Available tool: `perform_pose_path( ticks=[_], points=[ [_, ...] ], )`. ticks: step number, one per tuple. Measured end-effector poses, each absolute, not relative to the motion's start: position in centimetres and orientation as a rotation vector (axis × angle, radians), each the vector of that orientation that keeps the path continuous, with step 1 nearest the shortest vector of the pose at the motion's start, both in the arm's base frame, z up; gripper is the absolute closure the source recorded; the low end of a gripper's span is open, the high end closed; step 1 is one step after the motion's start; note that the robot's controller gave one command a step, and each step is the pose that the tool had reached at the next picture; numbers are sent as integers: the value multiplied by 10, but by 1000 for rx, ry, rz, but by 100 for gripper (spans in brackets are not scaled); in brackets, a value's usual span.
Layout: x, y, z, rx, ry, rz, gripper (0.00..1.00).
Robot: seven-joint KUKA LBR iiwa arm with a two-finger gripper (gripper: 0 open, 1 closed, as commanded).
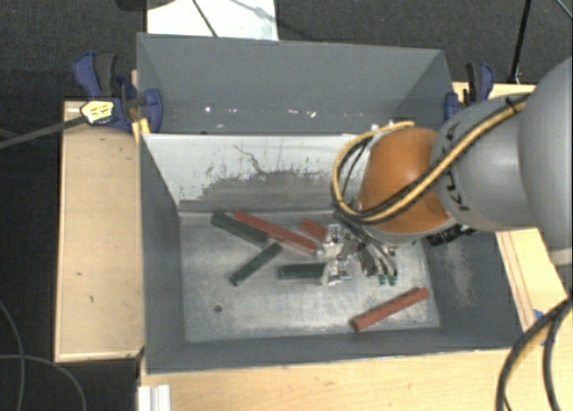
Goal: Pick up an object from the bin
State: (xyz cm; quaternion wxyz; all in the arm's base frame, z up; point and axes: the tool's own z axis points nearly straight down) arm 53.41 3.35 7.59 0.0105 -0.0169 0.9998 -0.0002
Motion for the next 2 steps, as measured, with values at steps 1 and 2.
perform_pose_path(
  ticks=[1, 2],
  points=[
    [534, 33, 76, -53, 3120, -1, 100],
    [538, 21, 269, -154, 3129, 0, 100]
  ],
)
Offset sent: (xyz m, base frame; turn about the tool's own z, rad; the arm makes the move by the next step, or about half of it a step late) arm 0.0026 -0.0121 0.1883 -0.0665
